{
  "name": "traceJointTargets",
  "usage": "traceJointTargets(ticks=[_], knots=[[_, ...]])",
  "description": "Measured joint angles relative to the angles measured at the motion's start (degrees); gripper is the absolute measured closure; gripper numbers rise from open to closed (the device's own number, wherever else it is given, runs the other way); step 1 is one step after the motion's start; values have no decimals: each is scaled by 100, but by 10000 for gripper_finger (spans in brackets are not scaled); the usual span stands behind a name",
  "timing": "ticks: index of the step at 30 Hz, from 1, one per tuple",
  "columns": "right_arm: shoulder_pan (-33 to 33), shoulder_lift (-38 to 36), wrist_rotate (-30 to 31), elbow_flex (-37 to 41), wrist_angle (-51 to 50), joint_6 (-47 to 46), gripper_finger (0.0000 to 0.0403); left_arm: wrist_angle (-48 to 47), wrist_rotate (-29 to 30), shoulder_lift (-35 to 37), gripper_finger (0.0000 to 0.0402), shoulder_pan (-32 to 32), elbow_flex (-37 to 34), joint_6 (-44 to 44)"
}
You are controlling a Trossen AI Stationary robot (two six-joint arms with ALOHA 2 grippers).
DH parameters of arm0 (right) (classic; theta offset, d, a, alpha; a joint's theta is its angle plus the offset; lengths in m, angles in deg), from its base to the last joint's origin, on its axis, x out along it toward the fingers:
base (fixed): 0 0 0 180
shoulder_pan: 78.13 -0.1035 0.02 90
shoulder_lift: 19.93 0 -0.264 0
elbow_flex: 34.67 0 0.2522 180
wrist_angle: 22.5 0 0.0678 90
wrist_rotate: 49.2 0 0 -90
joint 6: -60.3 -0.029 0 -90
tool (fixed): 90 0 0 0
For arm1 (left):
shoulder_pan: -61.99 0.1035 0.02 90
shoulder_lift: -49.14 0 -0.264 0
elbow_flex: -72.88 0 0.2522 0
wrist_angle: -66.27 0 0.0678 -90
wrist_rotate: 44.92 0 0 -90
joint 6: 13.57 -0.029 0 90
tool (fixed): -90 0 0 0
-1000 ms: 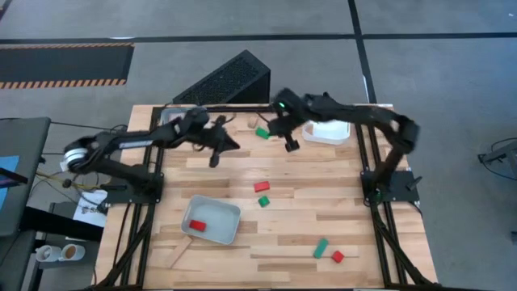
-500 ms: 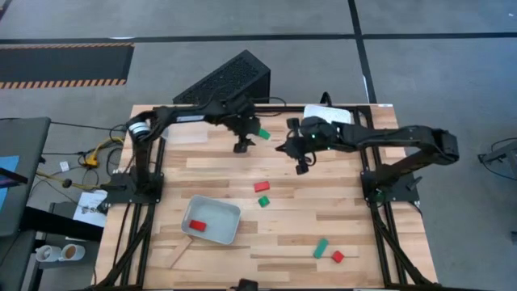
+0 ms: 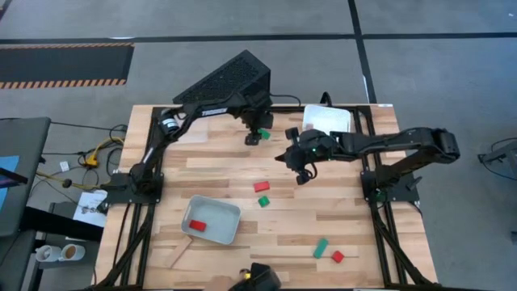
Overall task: Sort & place blocks by color
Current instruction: Put the top green block into the transparent bin
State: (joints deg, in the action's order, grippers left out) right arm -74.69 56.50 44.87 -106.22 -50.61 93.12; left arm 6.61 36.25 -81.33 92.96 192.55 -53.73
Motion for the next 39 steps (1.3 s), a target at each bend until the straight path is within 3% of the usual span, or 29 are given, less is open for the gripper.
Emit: traceJointTargets(ticks=[6,12,28,39], knots=[[-124,2,90,-2,-43,2,395,-245,75,-98,150,95,188,-267],[-119,2,95,-2,-28,-17,396,-315,520,-170,150,206,217,-514],[-115,4,121,-2,-114,-141,395,-517,488,-461,150,110,533,-881],[-104,7,121,-2,-144,-140,395,-436,1122,-461,150,-143,538,-1326]])
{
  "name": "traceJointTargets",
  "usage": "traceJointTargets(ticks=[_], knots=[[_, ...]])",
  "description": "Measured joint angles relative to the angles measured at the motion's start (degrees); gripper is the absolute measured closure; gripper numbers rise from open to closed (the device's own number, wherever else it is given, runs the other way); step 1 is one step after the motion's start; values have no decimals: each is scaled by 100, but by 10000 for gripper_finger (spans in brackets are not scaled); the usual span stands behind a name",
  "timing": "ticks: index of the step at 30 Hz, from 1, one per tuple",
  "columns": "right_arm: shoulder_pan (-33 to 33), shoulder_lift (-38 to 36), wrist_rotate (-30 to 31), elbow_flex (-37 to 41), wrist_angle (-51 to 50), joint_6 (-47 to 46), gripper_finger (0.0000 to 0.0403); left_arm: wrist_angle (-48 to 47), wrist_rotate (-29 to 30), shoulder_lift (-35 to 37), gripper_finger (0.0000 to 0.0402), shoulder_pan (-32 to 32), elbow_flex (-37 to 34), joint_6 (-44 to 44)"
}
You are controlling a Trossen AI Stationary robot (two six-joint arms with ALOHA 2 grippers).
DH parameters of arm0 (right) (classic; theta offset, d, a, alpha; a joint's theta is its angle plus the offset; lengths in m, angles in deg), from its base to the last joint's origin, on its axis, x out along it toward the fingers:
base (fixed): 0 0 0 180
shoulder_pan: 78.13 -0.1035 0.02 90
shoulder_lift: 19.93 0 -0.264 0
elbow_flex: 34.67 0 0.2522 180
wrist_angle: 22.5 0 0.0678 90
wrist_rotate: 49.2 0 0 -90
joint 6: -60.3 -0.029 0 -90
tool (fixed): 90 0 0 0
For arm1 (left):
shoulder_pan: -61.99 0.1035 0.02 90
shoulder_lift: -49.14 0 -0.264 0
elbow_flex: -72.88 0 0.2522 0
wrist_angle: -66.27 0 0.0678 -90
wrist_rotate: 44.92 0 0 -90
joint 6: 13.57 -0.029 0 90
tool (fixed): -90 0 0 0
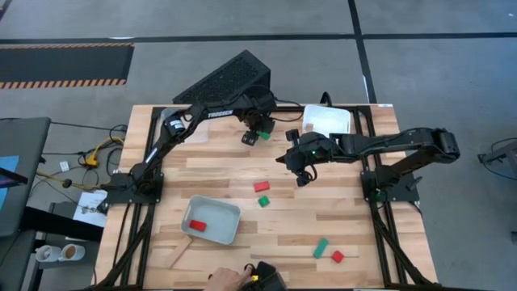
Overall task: Sort & place blocks by color
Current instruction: Put the top green block into the transparent bin
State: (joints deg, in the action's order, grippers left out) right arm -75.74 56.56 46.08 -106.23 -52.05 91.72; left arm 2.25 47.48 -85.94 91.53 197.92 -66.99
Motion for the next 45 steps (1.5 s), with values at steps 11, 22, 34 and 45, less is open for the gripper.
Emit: traceJointTargets(ticks=[11,22,34,45], knots=[[0,0,0,0,-5,4,395,-67,-26,0,158,-138,2,-338],[-2,2,-2,-2,-3,-2,395,-431,-120,2,303,54,236,-39],[-17,2,97,-4,-37,-169,395,-1946,-1204,283,303,398,1112,914],[-117,2,232,-4,-46,-205,395,-1209,-1384,3010,303,963,-811,1746]])
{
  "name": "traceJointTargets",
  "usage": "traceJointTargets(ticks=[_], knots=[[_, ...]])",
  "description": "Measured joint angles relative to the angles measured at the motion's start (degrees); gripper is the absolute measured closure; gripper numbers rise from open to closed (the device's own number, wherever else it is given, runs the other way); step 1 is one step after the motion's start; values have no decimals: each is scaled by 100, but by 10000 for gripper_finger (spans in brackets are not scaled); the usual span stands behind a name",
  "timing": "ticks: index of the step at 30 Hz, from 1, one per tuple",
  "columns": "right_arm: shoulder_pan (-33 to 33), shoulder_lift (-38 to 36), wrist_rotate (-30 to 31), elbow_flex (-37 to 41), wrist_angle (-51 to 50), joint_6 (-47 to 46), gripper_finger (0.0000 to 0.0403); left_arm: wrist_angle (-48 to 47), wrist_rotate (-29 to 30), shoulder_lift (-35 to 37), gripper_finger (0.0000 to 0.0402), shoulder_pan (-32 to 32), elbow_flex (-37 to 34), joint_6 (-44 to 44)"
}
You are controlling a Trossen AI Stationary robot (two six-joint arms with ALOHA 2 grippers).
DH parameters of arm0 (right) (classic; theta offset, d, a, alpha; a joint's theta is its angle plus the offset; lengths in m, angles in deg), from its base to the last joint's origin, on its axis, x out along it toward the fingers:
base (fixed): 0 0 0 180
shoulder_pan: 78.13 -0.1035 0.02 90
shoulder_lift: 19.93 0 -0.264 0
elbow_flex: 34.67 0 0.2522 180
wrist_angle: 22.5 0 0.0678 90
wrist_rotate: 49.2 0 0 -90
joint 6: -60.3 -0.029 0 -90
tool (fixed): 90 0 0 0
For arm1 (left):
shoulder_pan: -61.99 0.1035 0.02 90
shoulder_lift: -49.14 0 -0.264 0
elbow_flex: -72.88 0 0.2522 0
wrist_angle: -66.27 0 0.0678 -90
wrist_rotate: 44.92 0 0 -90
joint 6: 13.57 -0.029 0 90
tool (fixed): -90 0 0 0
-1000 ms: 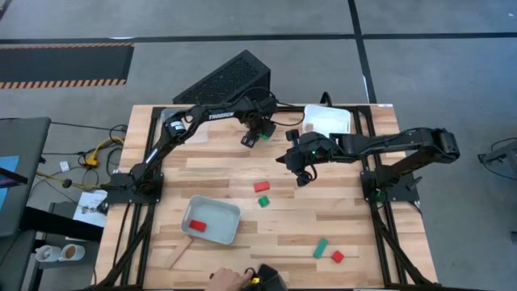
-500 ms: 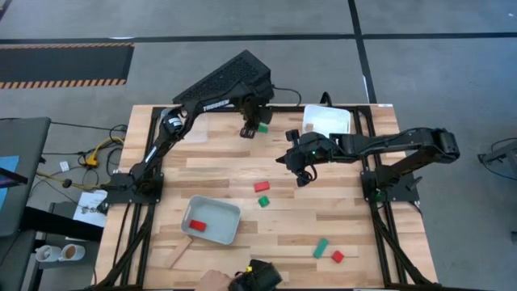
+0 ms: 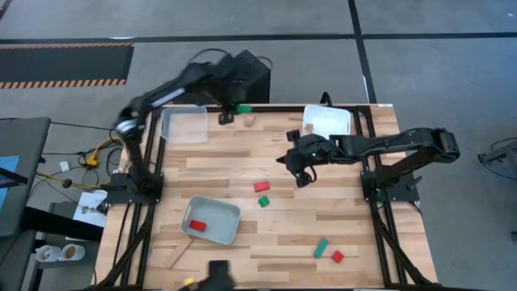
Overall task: Sort & place blocks by color
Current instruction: Put the top green block into the transparent bin
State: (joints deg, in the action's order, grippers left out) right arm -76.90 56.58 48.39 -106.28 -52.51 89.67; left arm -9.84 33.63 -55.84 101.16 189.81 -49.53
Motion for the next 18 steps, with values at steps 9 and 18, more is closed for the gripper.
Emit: traceJointTargets(ticks=[9,18], knots=[[-283,0,0,0,25,0,395,2085,624,2643,303,652,-3644,1220],[-312,0,1,0,226,-103,395,2268,2089,3122,301,1323,-5110,2281]])
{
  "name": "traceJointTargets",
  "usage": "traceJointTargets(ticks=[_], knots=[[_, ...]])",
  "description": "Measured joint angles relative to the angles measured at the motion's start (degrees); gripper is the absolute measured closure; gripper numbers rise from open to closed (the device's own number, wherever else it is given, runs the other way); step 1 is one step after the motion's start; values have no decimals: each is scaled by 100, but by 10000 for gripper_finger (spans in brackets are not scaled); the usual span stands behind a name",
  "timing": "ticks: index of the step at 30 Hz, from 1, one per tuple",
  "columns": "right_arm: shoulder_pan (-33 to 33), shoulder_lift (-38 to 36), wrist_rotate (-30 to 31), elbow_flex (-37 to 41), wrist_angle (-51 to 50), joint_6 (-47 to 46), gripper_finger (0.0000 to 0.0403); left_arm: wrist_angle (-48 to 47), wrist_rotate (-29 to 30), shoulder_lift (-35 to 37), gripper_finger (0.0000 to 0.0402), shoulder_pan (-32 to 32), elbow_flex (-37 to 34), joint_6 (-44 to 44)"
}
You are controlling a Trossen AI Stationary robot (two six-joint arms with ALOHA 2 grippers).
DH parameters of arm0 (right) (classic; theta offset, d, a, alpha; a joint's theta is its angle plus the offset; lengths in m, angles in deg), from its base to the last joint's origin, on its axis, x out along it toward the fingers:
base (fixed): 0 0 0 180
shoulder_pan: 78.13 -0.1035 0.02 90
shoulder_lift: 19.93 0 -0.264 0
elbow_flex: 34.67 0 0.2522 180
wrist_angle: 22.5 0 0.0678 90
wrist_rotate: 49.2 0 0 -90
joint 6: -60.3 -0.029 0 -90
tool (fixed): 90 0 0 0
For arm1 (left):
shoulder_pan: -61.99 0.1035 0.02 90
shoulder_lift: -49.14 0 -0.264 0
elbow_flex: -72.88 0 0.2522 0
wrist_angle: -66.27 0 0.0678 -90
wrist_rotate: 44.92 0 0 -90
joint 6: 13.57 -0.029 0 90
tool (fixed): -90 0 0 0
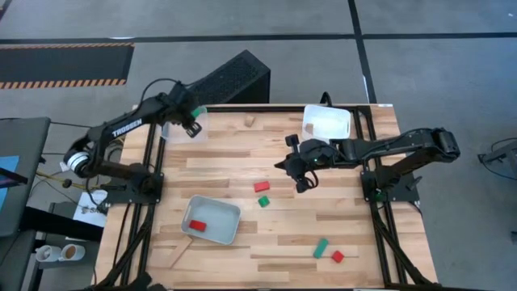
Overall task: Sort & place blocks by color
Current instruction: Put the top green block into the transparent bin, then put the bottom brown block into the white bin
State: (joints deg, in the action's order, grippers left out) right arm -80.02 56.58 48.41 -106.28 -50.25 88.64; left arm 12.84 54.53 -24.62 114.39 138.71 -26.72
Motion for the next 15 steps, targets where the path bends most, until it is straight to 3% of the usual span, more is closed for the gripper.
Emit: traceJointTargets(ticks=[6,15], knots=[[0,0,1,0,262,2,395,-18,-319,-562,294,511,-93,375],[-28,0,1,0,403,15,394,46,-263,-963,175,578,-86,137]])
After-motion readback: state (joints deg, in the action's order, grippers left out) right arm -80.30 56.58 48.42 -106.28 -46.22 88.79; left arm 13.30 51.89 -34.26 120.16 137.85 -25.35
